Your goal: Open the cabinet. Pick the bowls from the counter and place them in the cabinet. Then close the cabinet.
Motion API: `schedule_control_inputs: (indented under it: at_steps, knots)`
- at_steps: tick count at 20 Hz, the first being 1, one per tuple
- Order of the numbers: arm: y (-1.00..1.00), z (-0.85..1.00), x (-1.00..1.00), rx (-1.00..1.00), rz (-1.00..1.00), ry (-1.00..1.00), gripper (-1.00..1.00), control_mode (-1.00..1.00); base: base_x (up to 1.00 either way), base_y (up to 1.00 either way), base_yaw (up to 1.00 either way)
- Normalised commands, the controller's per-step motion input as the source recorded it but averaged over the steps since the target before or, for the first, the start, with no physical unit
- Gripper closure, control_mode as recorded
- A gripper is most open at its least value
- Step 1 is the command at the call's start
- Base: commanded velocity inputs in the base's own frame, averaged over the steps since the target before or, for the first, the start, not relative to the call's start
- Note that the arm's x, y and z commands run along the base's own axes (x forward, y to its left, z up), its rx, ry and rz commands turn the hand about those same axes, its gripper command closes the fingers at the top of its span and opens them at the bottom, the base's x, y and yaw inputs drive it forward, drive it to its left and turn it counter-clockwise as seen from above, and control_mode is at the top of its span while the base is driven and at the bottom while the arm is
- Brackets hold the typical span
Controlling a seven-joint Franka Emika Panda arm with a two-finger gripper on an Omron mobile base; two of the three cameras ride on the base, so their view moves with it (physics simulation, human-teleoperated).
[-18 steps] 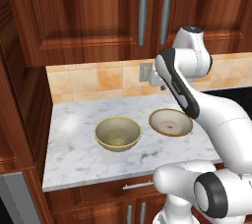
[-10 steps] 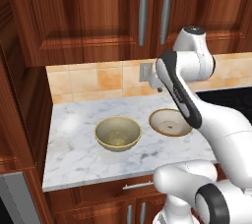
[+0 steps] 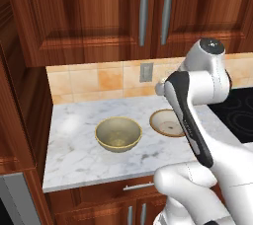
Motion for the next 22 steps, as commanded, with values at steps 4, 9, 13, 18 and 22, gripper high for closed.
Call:
schedule_control_inputs:
  at_steps: [4, 9, 13, 18, 22]
  knots:
    - [0.06, 0.41, -0.26, -0.01, 0.01, -0.31, -1.00, -1.00, 0.00, 0.00, 0.00]
    - [0.04, 0.47, -0.25, 0.00, 0.05, -0.29, -1.00, -1.00, 0.00, 0.00, 0.00]
    - [0.00, 0.49, -0.24, 0.00, 0.08, -0.24, -1.00, -1.00, 0.00, 0.00, 0.00]
    - [0.01, 0.56, -0.21, 0.00, 0.07, -0.26, -1.00, -1.00, 0.00, 0.00, 0.00]
    - [0.00, 0.47, -0.05, 0.00, 0.01, -0.14, -1.00, -1.00, 0.00, 0.00, 0.00]
